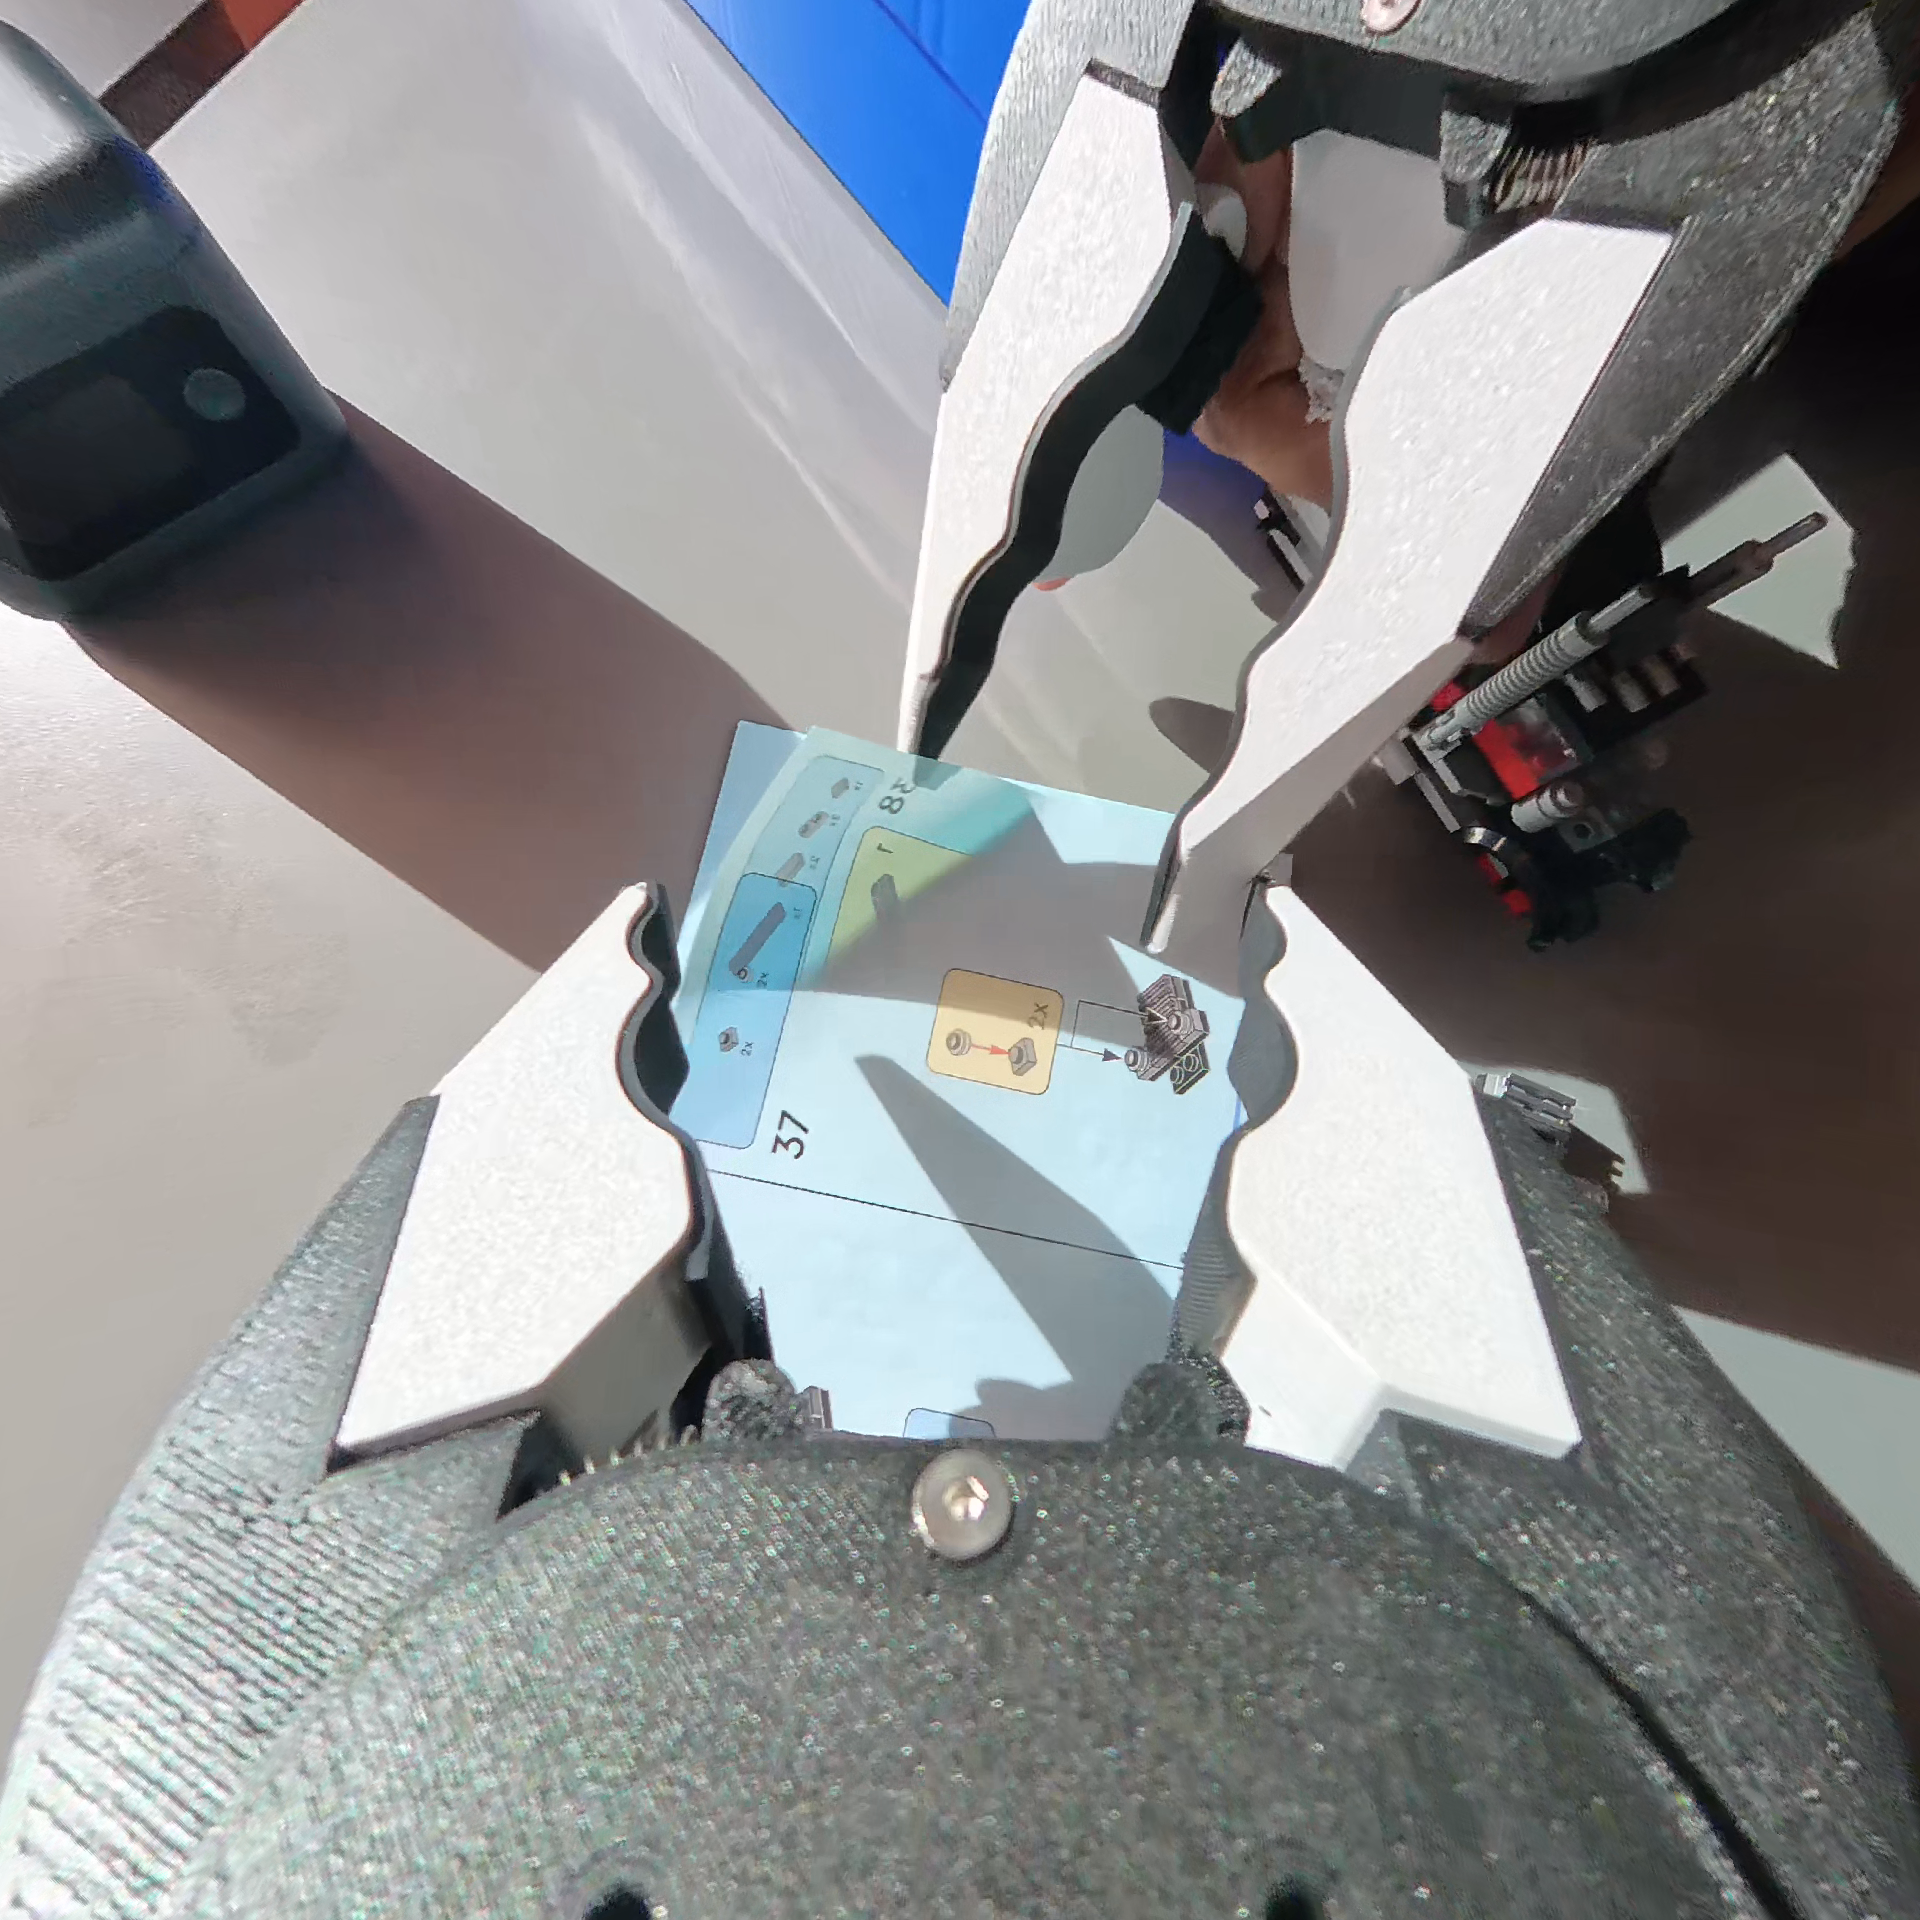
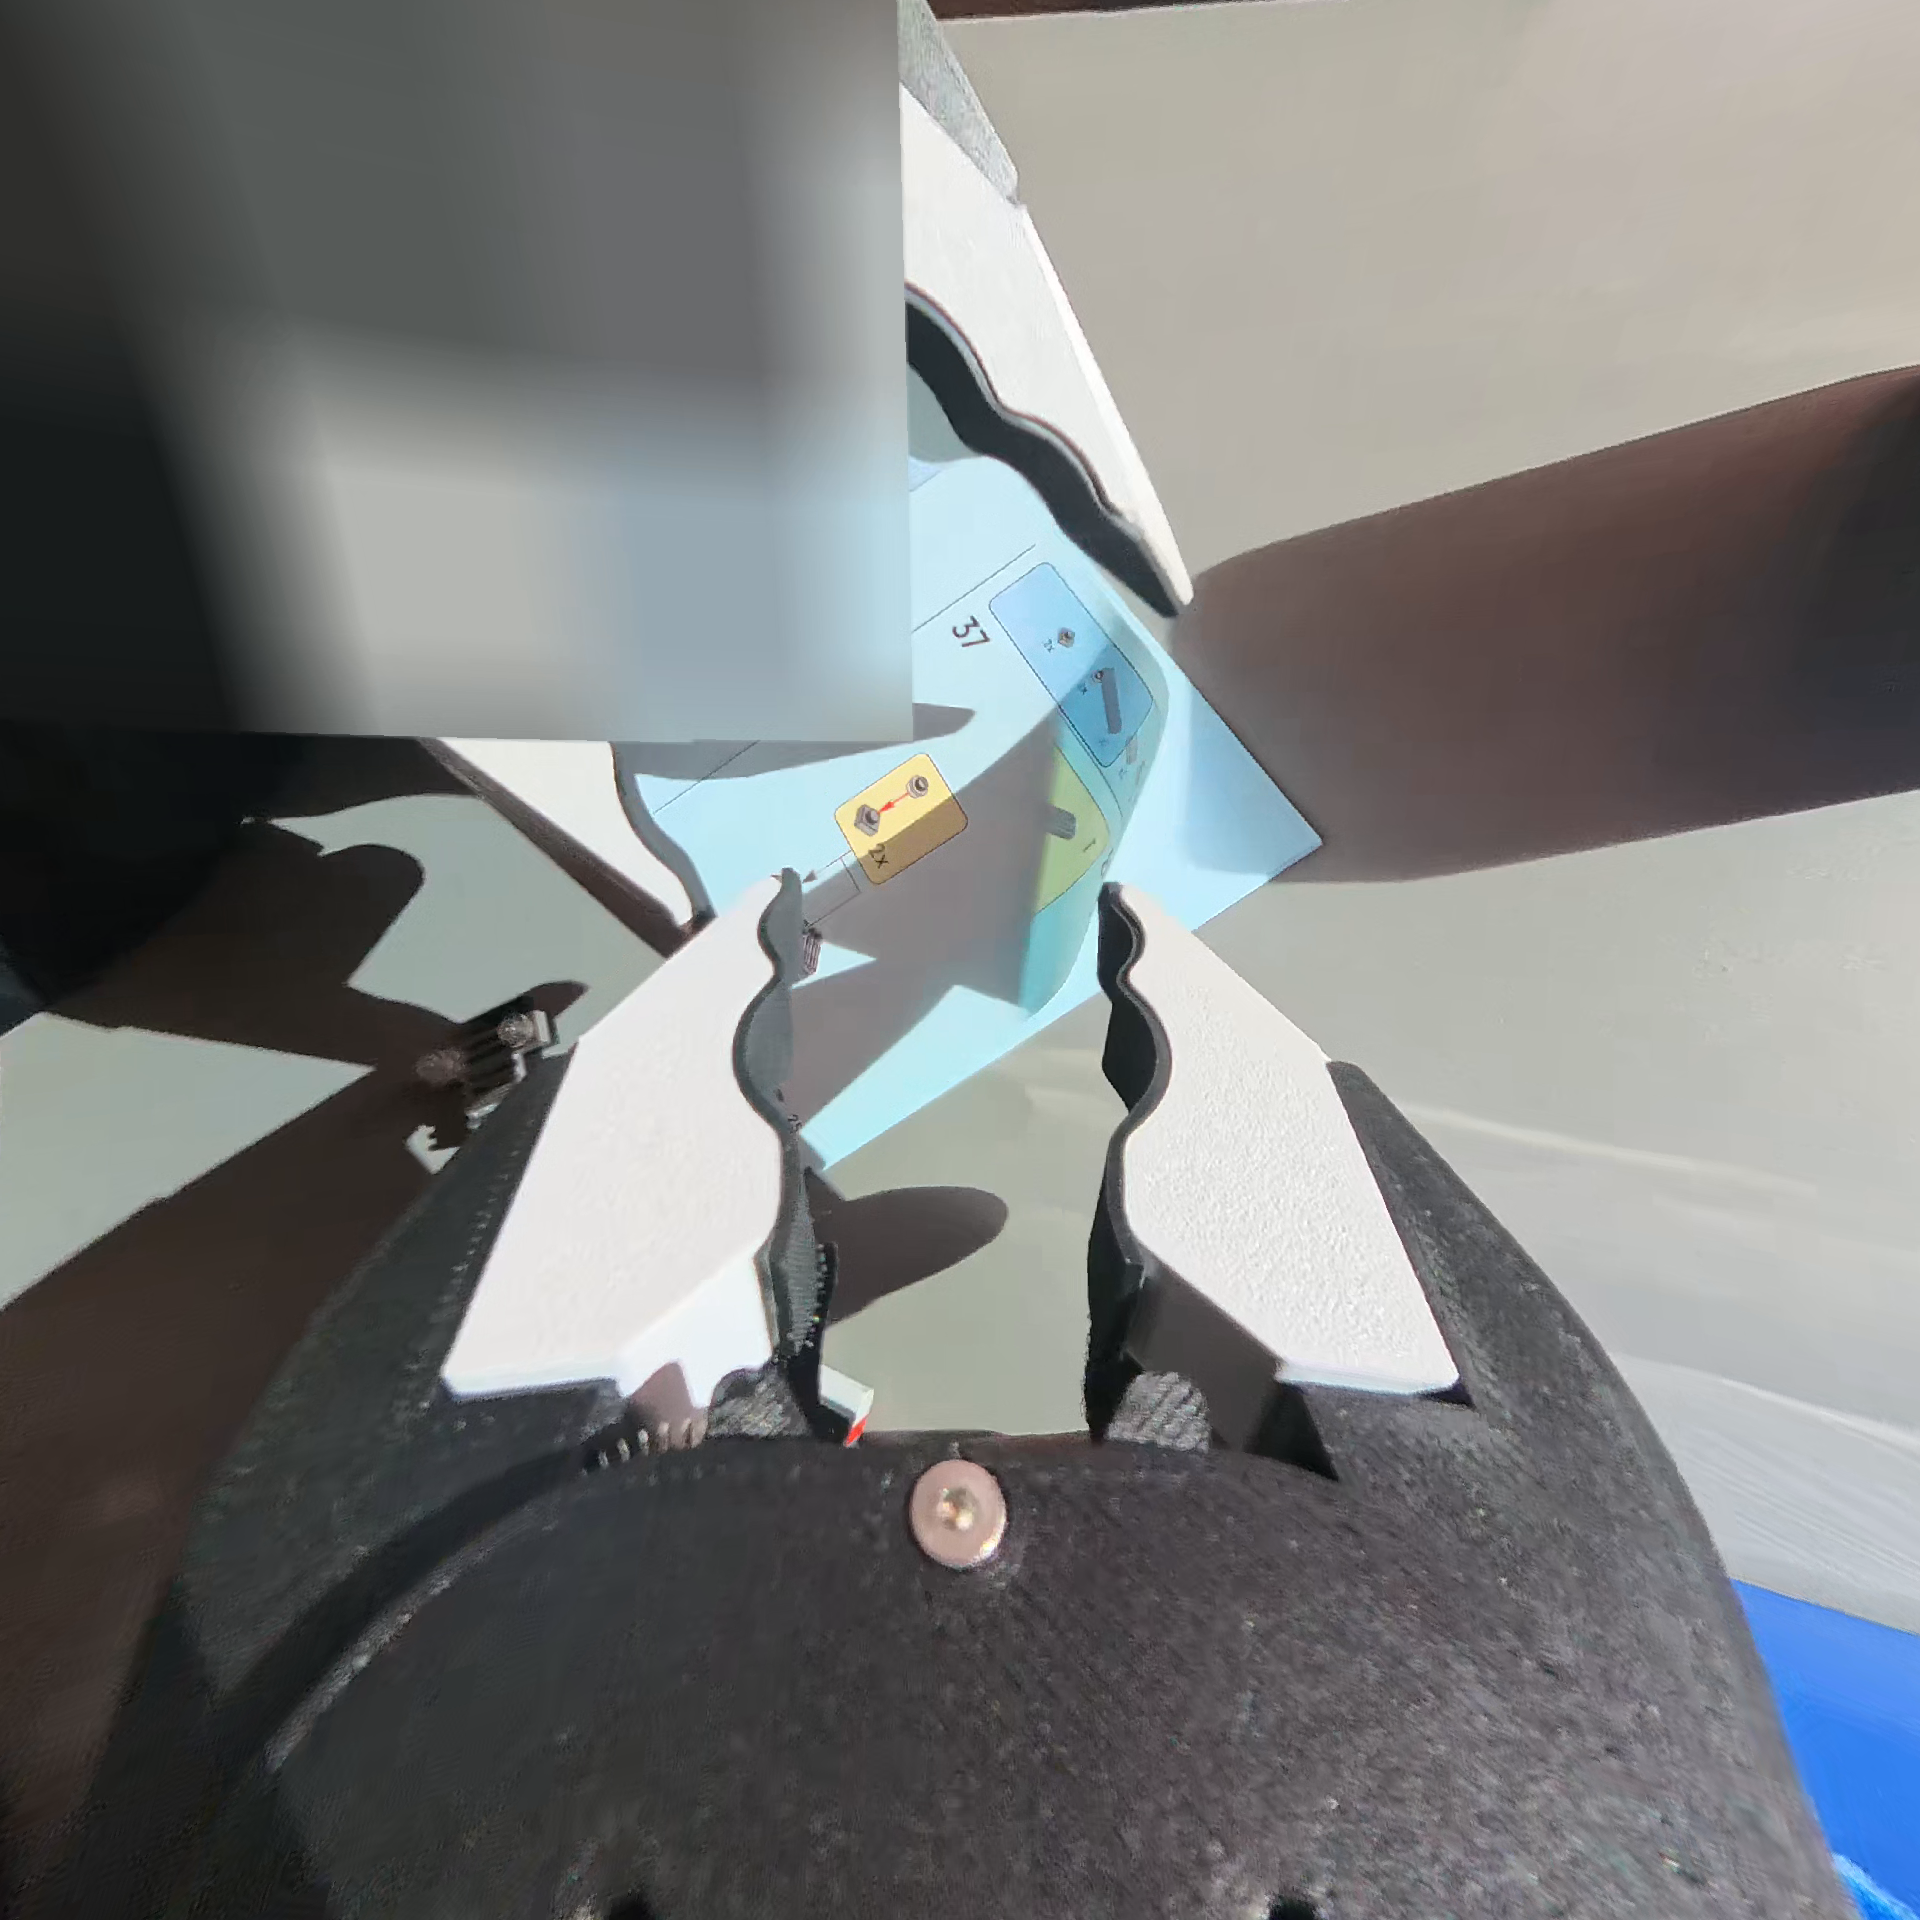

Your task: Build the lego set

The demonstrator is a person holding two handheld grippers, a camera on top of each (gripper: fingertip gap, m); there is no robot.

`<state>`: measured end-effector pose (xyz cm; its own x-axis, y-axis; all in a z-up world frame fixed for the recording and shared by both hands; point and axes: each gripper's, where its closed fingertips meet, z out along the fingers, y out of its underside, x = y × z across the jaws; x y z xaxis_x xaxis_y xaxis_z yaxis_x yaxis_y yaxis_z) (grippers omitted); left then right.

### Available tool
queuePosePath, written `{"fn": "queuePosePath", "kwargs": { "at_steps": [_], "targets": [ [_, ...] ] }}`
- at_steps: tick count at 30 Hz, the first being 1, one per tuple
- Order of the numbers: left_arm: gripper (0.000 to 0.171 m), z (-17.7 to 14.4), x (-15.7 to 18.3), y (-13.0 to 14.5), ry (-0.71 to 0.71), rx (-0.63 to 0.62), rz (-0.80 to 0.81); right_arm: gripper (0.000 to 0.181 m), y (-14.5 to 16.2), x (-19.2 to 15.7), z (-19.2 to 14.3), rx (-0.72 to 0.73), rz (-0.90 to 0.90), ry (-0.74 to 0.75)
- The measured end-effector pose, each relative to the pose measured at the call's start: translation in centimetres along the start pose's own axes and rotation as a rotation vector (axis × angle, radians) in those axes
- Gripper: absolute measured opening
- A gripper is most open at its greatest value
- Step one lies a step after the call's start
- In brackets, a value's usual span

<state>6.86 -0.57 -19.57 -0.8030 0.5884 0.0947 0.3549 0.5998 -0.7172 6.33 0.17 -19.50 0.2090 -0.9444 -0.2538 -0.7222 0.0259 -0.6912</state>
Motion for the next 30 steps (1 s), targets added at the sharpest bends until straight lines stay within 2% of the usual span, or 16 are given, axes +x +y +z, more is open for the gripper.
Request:
{"fn": "queuePosePath", "kwargs": {
  "at_steps": [5, 13, 22, 26, 30],
  "targets": [
    [0.108, -0.7, -0.6, -0.2, -0.028, 0.022, -0.001, 0.051, -0.2, -0.3, -0.1, 0.013, 0.006, -0.027],
    [0.103, -0.9, -0.5, 0.2, -0.050, -0.008, 0.026, 0.034, -0.6, -1.0, -0.4, 0.038, 0.023, -0.083],
    [0.103, -3.3, 0.0, -0.6, -0.127, -0.026, 0.075, 0.010, -0.3, -0.3, 0.2, 0.024, 0.008, -0.035],
    [0.103, -4.6, 1.2, -0.5, -0.191, -0.015, 0.081, 0.011, -0.4, 0.1, 0.4, 0.013, -0.008, 0.009],
    [0.101, -5.1, 2.9, 1.8, -0.259, -0.059, 0.102, 0.020, -0.3, 0.6, 0.6, -0.004, -0.014, 0.052]
  ]
}}
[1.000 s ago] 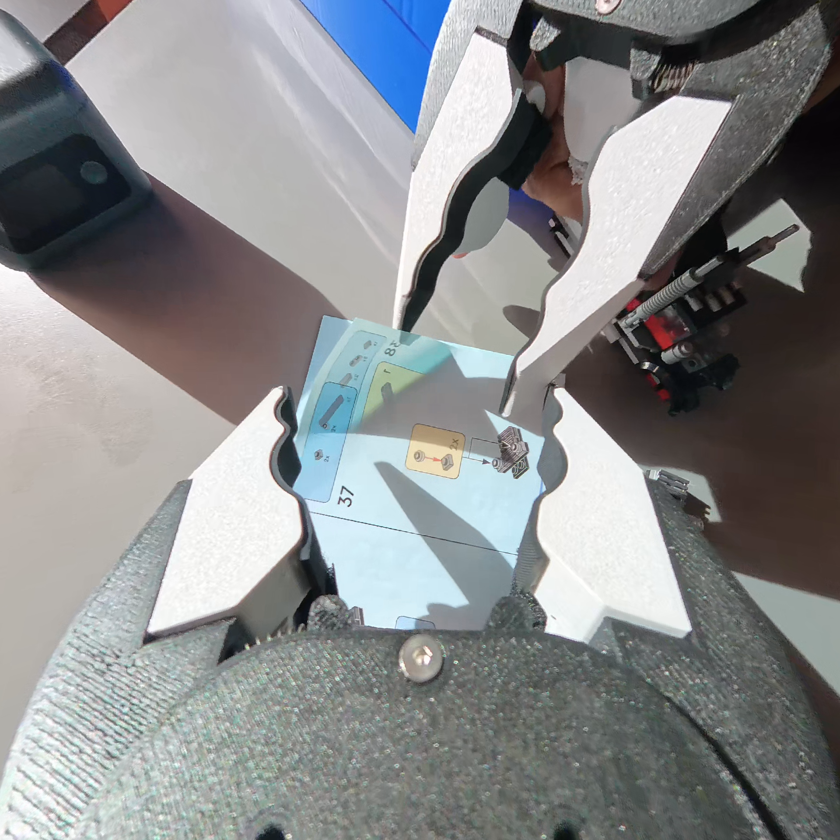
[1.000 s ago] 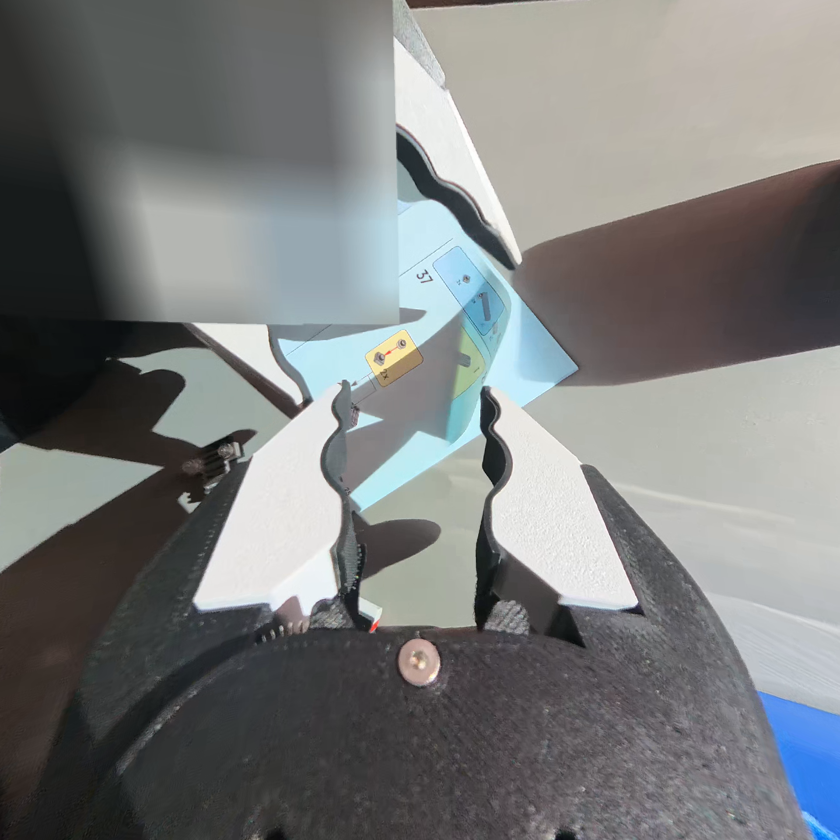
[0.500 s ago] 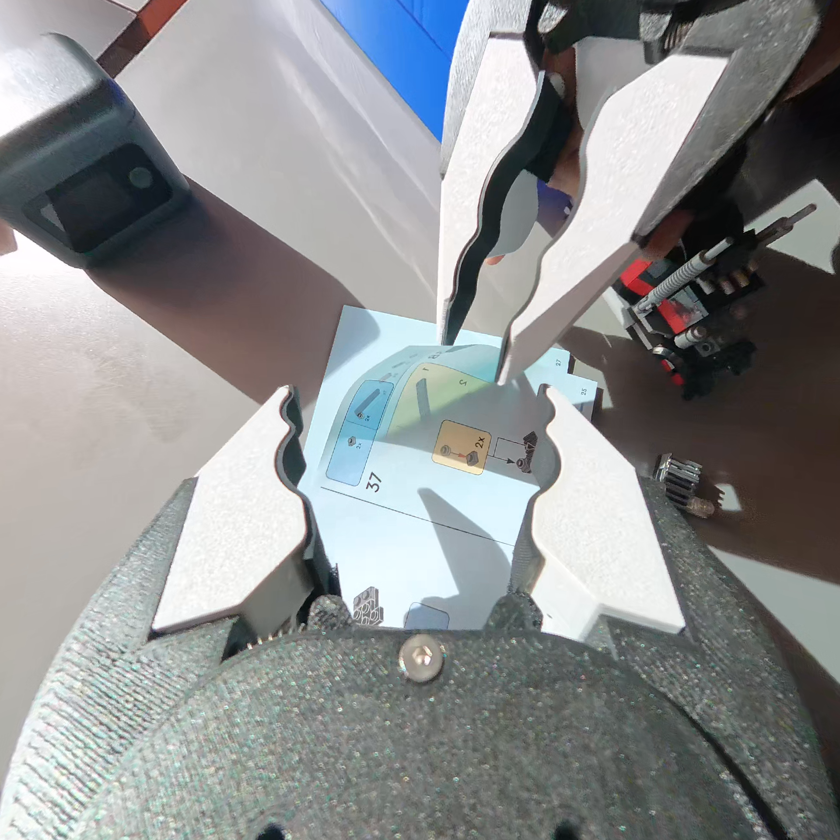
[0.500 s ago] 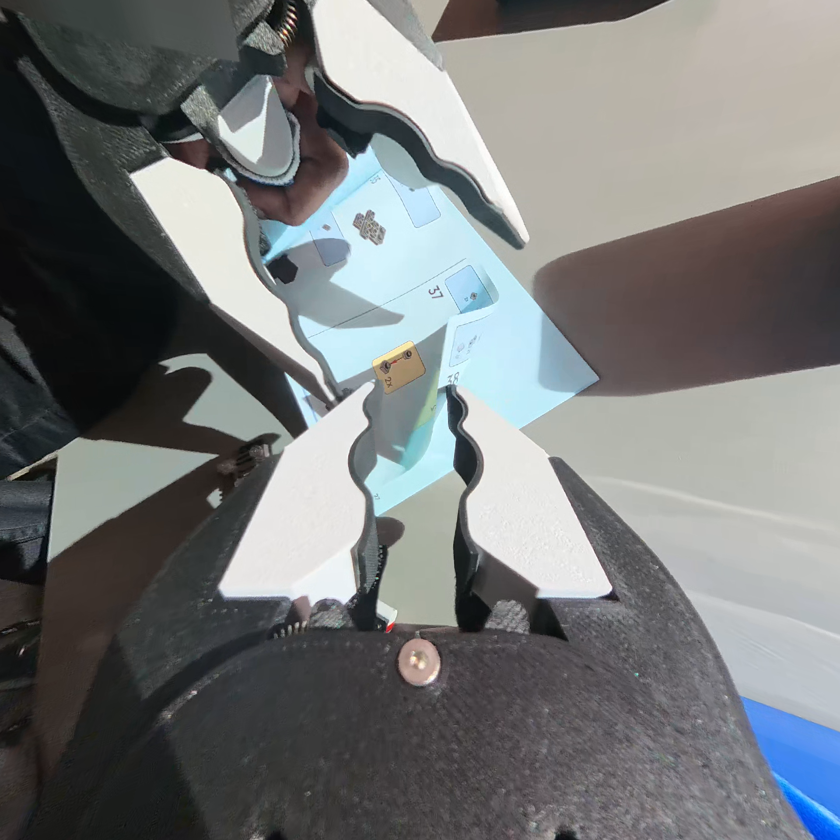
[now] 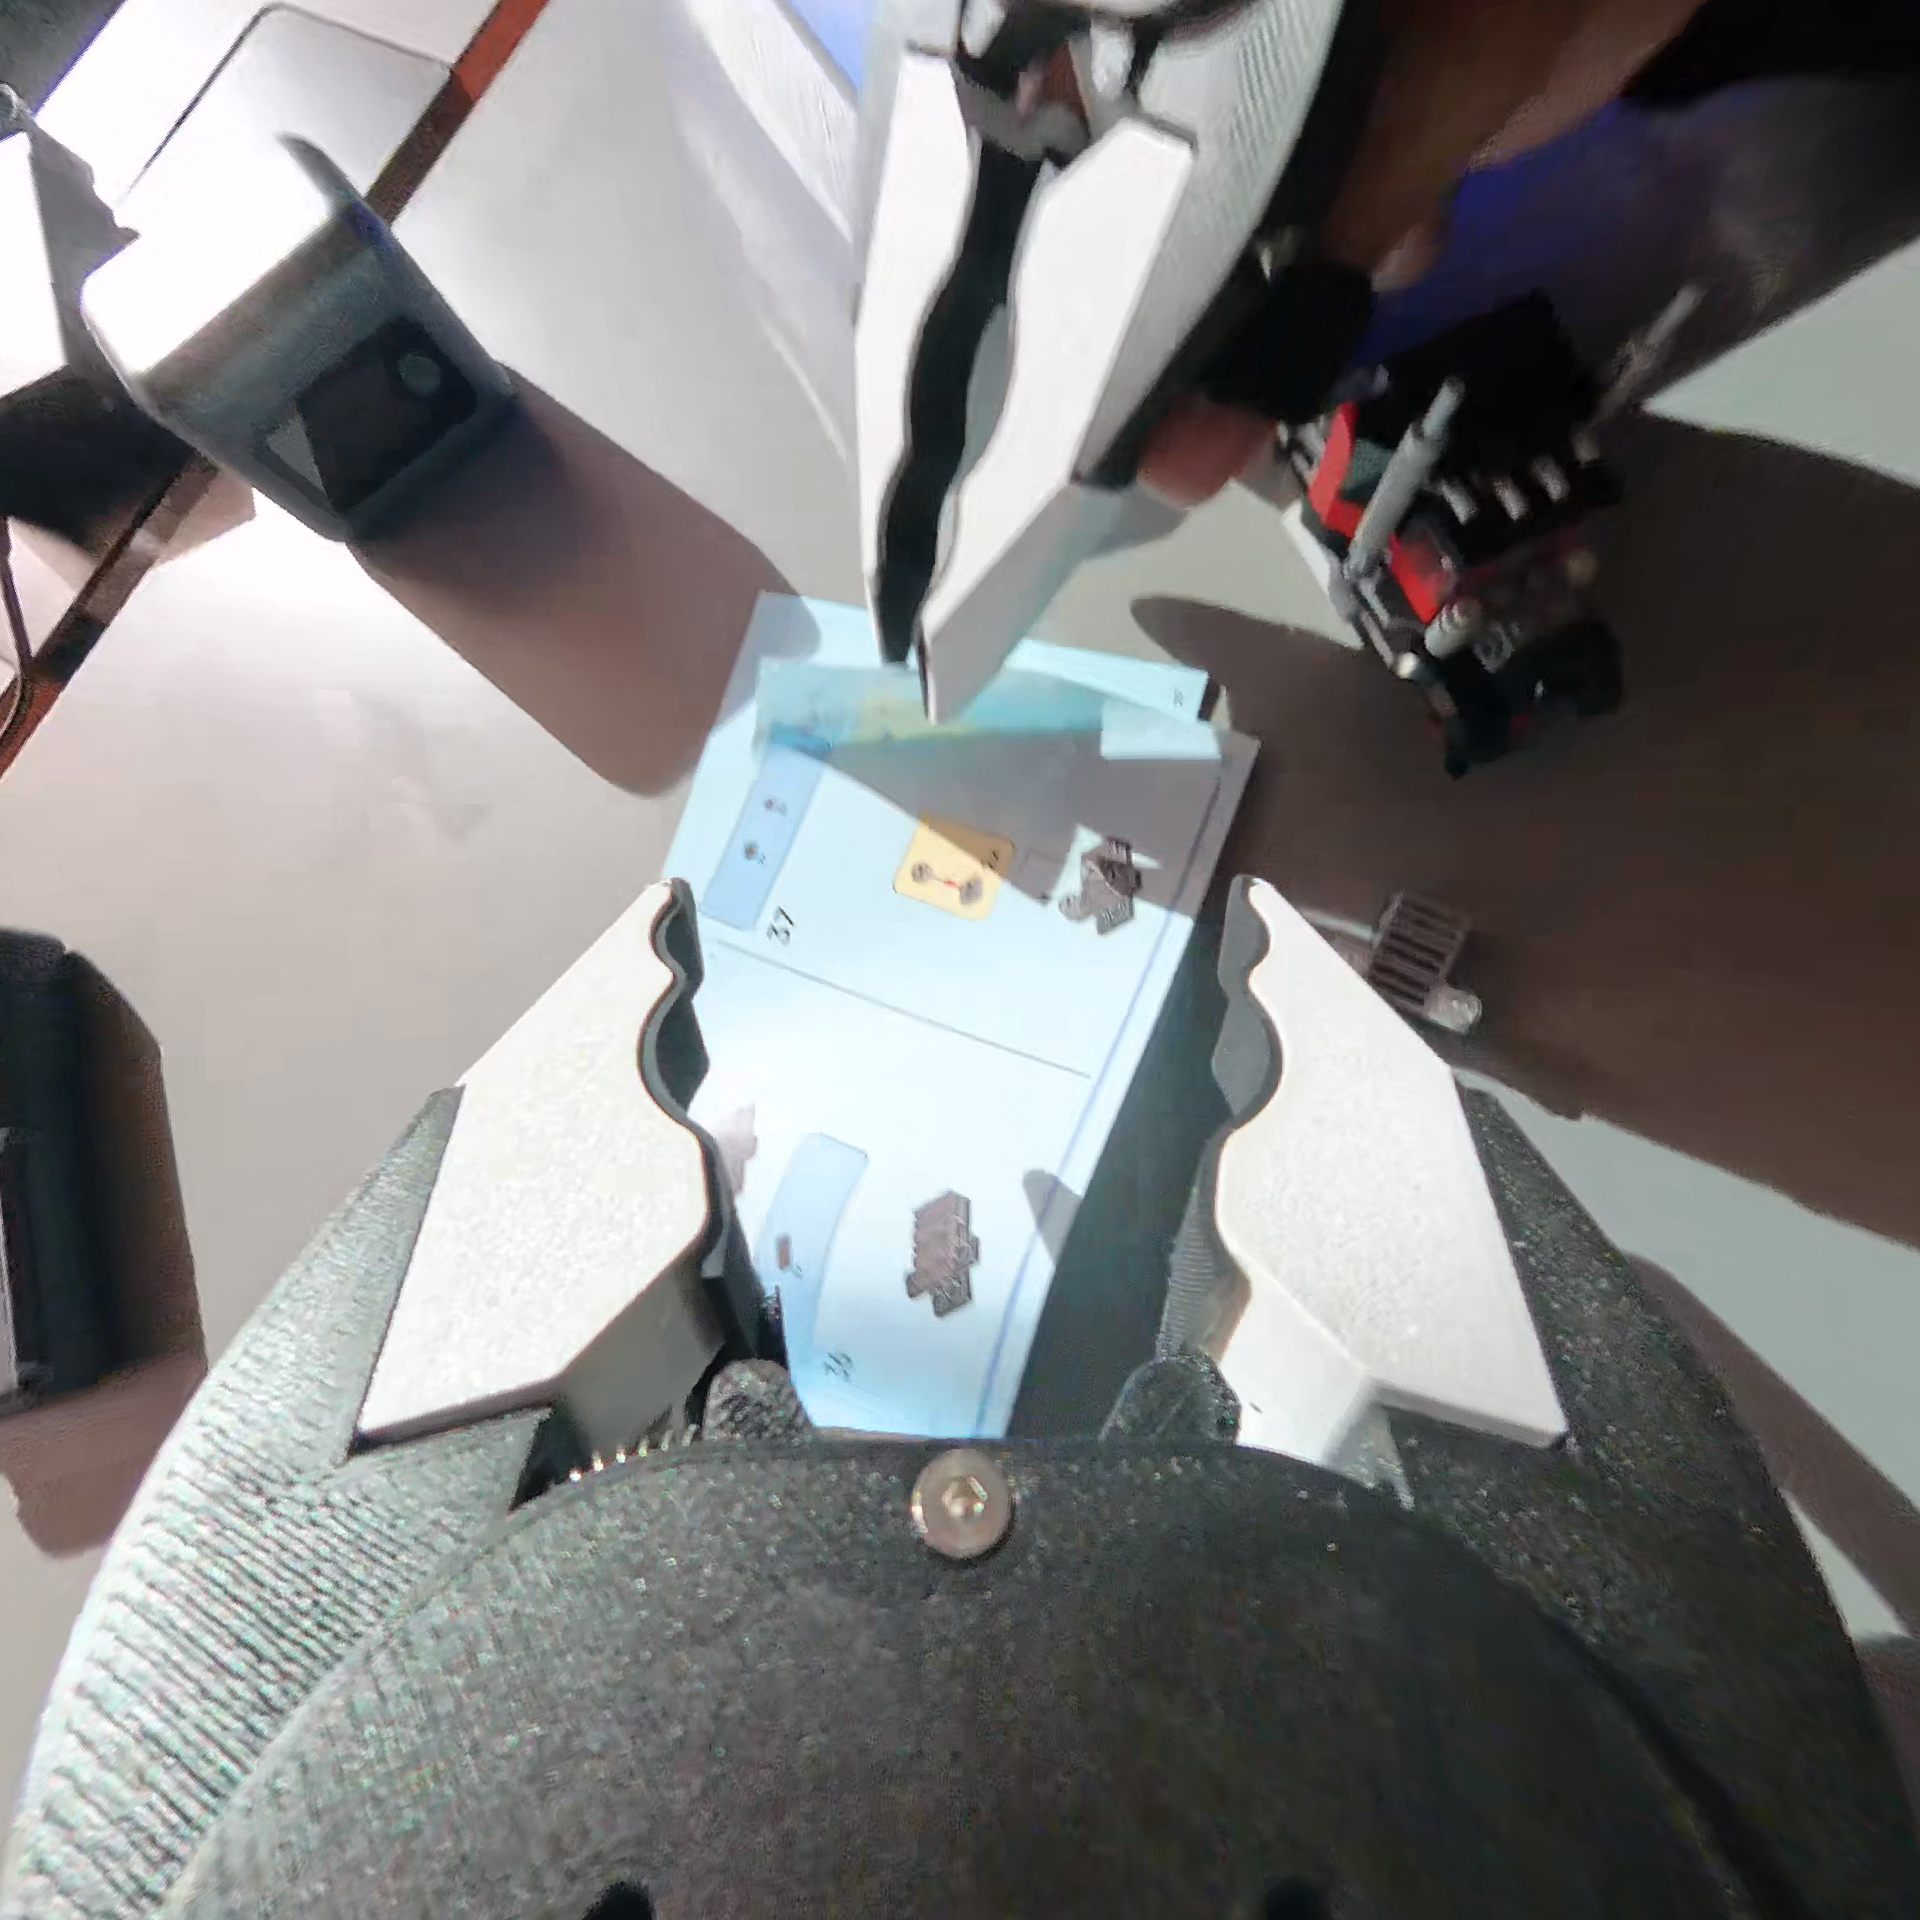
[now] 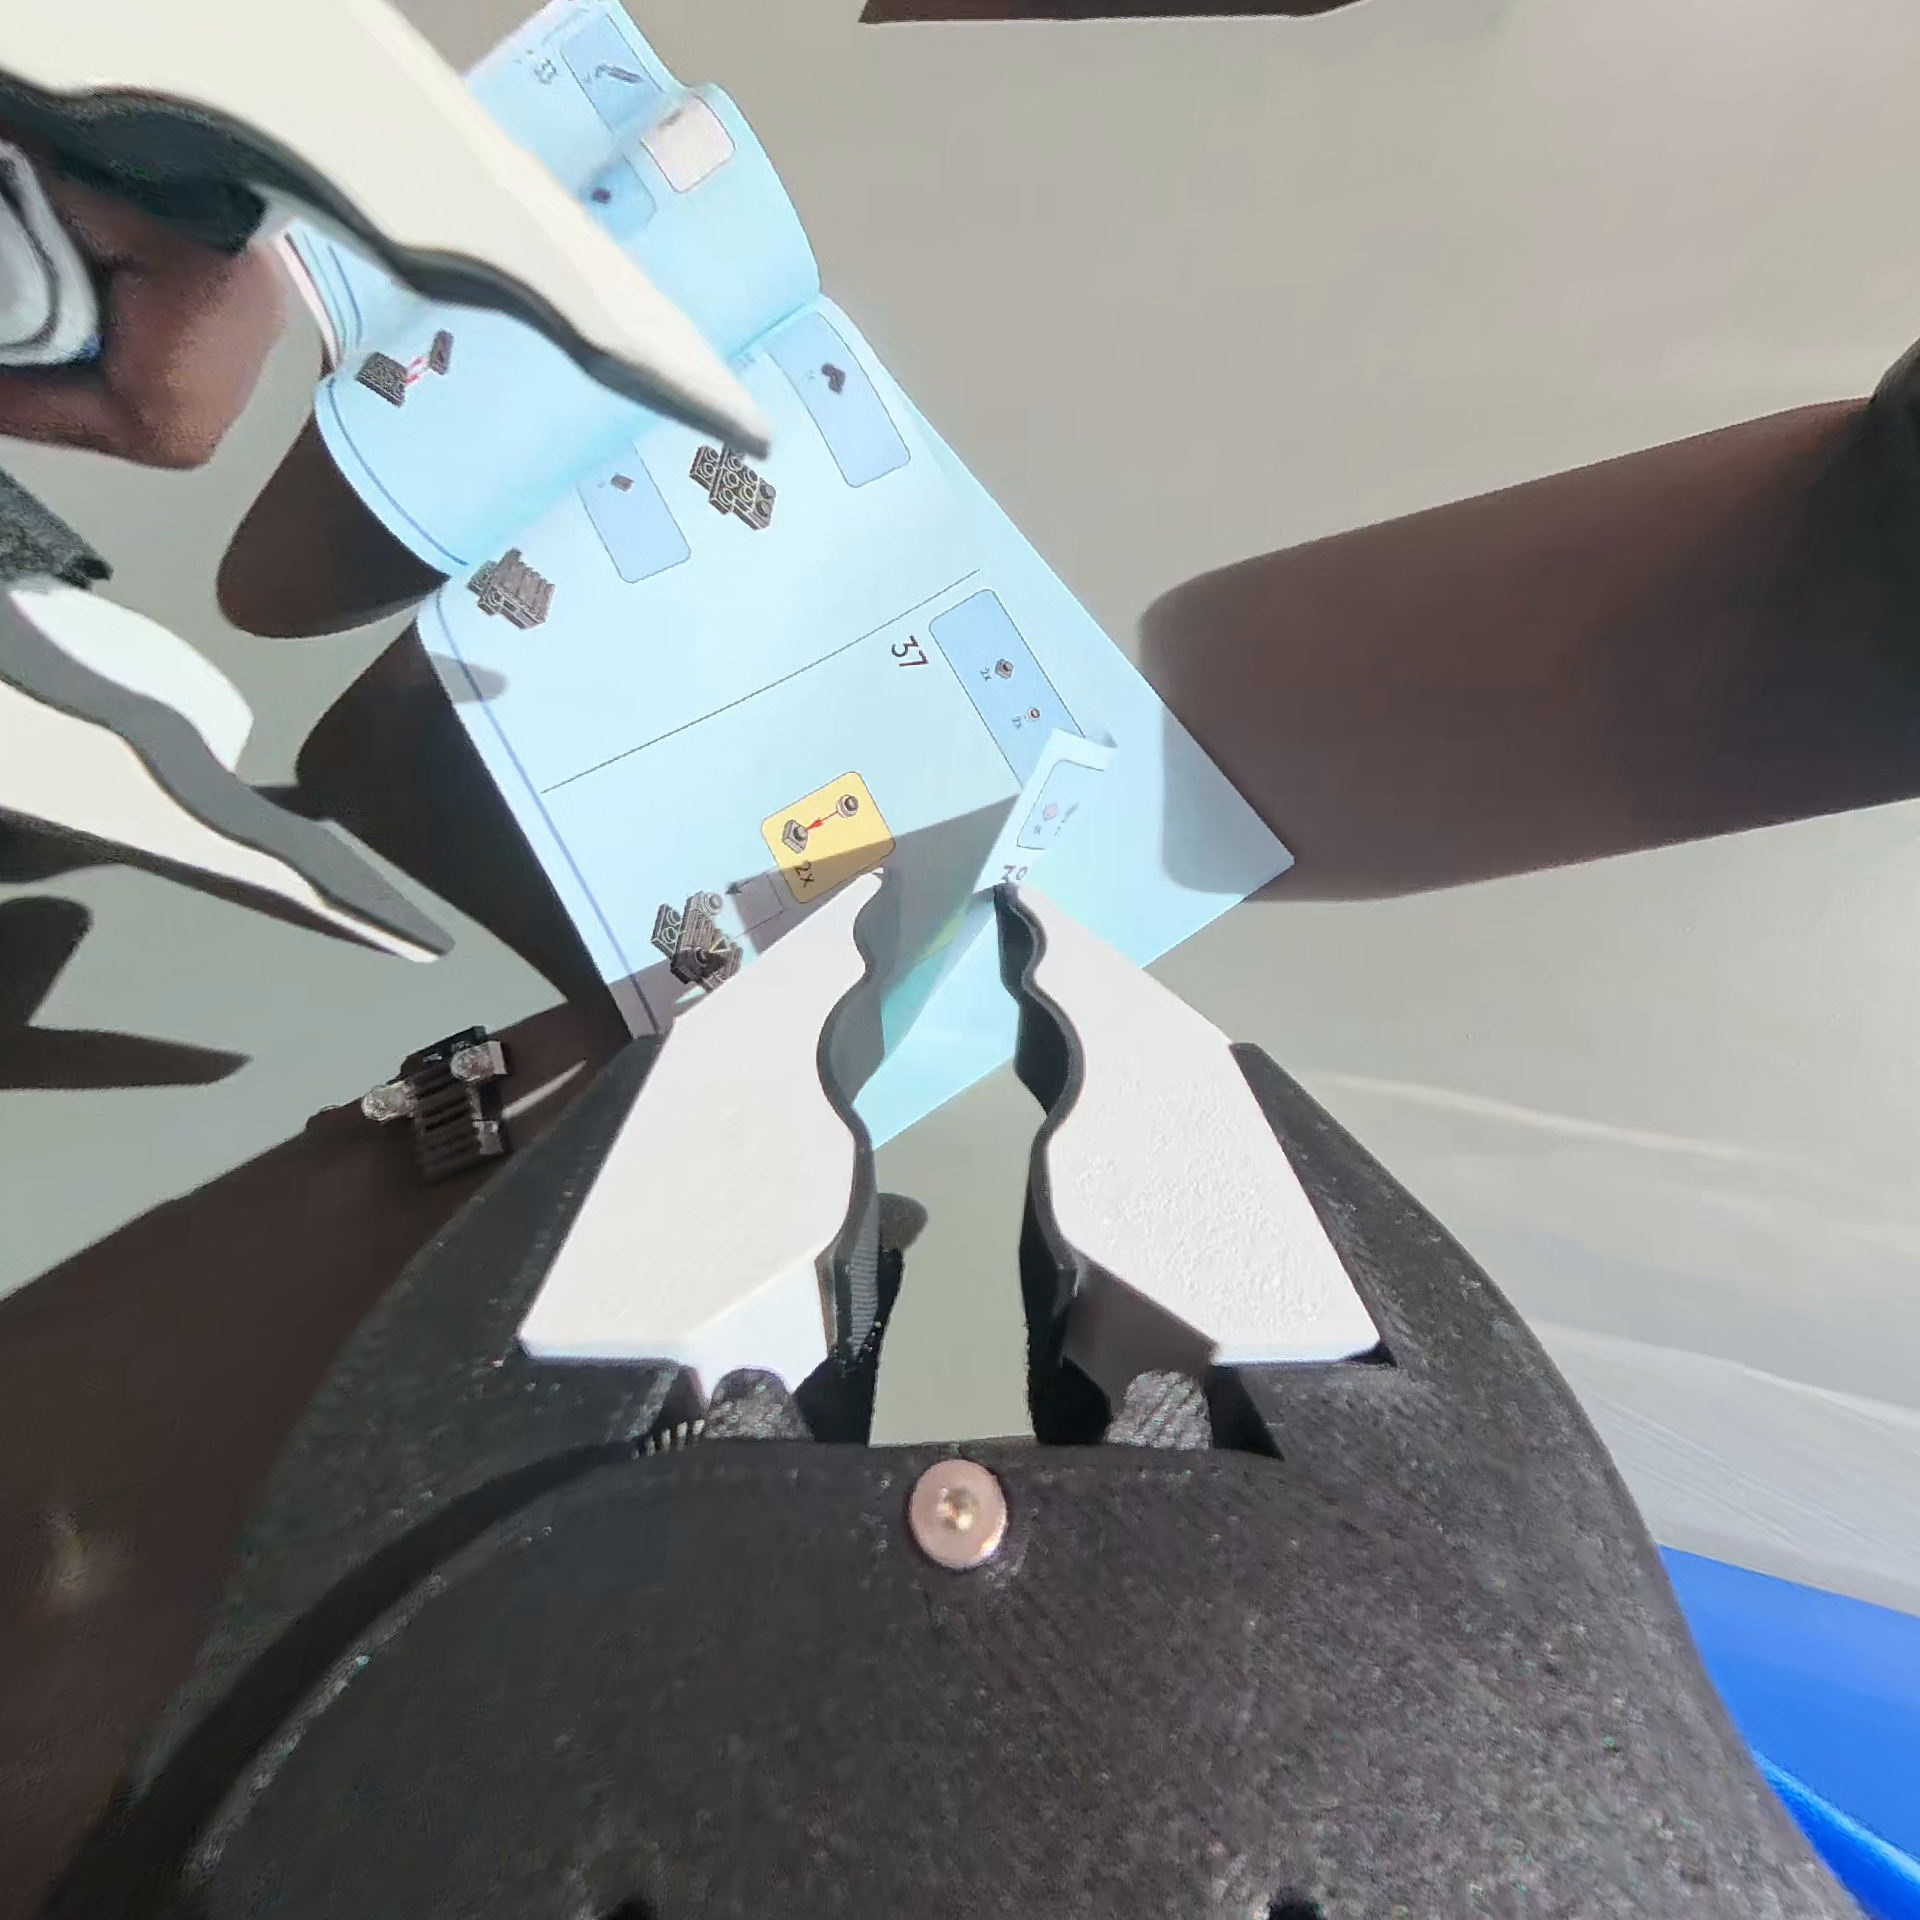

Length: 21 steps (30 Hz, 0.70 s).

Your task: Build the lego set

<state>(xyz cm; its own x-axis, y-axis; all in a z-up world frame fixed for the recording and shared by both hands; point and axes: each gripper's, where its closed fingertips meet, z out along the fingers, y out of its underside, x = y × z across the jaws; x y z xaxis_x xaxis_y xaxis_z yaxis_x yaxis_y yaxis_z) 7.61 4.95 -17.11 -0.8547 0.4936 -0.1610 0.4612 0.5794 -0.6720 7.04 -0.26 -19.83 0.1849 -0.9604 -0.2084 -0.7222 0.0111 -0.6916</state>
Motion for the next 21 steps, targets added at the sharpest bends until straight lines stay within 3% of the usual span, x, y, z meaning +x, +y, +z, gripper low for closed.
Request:
{"fn": "queuePosePath", "kwargs": {
  "at_steps": [5, 8, 13, 21],
  "targets": [
    [0.090, -0.5, 2.1, 2.0, -0.105, 0.009, 0.062, 0.020, 0.0, -0.2, 0.1, 0.002, 0.001, -0.004],
    [0.072, -0.9, 2.5, 1.9, -0.169, 0.066, 0.092, 0.020, -0.1, -0.4, 0.1, 0.003, -0.001, -0.005],
    [0.043, -0.9, 2.4, 2.6, -0.226, 0.061, 0.162, 0.021, 0.0, -0.7, 0.2, 0.003, 0.008, -0.020],
    [0.034, -0.5, 2.2, 3.7, -0.229, 0.011, 0.218, 0.021, 0.0, -0.8, 0.1, 0.006, 0.017, -0.037]
  ]
}}
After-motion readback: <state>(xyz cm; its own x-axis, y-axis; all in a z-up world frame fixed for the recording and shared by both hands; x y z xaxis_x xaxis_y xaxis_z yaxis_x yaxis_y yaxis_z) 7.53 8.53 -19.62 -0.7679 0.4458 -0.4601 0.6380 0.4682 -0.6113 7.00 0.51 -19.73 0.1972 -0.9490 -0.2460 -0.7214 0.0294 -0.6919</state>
